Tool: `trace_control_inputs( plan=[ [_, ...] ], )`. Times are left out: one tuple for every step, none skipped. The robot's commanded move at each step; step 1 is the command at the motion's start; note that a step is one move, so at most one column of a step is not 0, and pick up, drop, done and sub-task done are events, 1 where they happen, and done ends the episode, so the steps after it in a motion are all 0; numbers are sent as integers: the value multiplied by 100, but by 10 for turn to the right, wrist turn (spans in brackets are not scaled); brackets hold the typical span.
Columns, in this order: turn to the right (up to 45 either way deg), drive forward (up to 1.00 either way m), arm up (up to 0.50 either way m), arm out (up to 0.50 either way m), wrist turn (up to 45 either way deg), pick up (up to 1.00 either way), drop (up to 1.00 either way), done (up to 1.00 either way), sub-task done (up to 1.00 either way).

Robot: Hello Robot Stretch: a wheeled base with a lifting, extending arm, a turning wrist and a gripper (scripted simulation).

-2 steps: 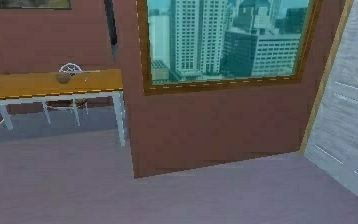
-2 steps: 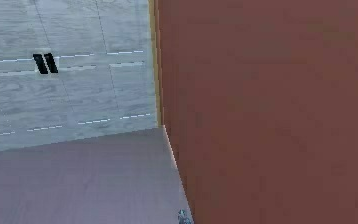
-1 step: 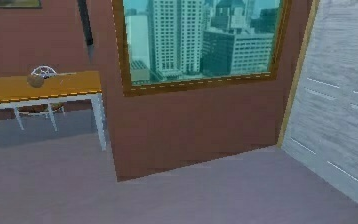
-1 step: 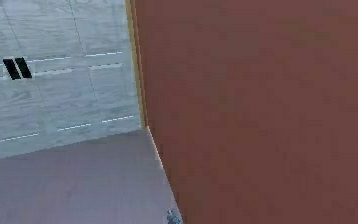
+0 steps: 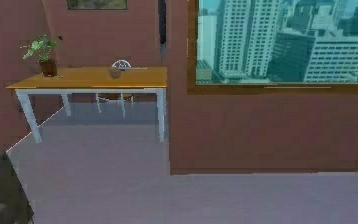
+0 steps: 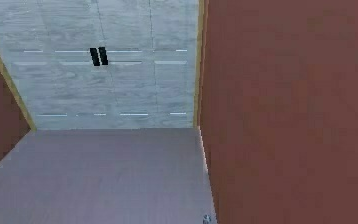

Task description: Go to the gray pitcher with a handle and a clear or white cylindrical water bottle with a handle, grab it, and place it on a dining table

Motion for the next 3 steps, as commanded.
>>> trace_control_inputs(
  plan=[
    [0,10,0,0,0,0,0,0,0],
    [210,0,0,0,0,0,0,0,0],
    [60,0,0,0,0,0,0,0,0]
  ],
)
